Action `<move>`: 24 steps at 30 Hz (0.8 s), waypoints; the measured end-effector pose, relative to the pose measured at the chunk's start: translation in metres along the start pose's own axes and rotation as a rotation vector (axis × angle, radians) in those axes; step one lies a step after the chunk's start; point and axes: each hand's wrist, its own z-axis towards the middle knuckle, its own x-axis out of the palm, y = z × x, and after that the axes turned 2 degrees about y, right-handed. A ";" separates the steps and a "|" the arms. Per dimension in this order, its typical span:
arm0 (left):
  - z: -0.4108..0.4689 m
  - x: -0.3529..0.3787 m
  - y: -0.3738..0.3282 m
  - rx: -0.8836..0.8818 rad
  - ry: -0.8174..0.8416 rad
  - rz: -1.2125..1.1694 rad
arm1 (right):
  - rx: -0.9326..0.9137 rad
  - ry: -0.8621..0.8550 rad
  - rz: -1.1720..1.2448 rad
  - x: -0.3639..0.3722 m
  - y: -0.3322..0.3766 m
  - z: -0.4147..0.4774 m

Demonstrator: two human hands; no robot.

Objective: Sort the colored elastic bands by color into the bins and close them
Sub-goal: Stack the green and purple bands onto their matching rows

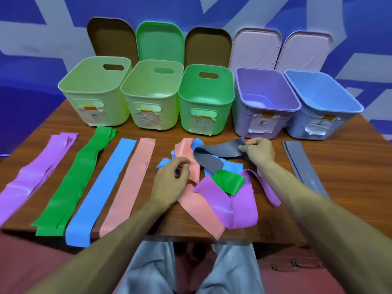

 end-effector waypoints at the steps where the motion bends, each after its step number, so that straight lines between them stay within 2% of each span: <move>1: -0.001 0.000 -0.002 -0.011 0.000 0.040 | -0.053 0.004 0.038 -0.005 0.006 -0.005; 5: -0.005 -0.006 -0.022 -0.058 -0.090 0.061 | -0.253 0.117 0.296 -0.031 0.041 -0.029; 8: 0.002 -0.020 -0.057 0.111 -0.215 -0.162 | -0.375 0.169 0.437 -0.052 0.071 -0.051; 11: 0.024 -0.035 -0.110 0.316 -0.134 -0.239 | -0.512 0.240 0.504 -0.070 0.097 -0.069; 15: 0.058 -0.048 -0.180 0.310 0.087 -0.408 | -0.610 0.284 0.553 -0.097 0.120 -0.085; 19: 0.063 -0.050 -0.228 0.415 0.136 -0.415 | -0.675 0.178 0.584 -0.133 0.131 -0.088; 21: 0.063 -0.046 -0.250 0.472 0.119 -0.422 | -0.666 0.146 0.628 -0.150 0.130 -0.086; 24: 0.065 -0.039 -0.288 0.529 0.104 -0.462 | -0.539 0.270 0.633 -0.169 0.118 -0.080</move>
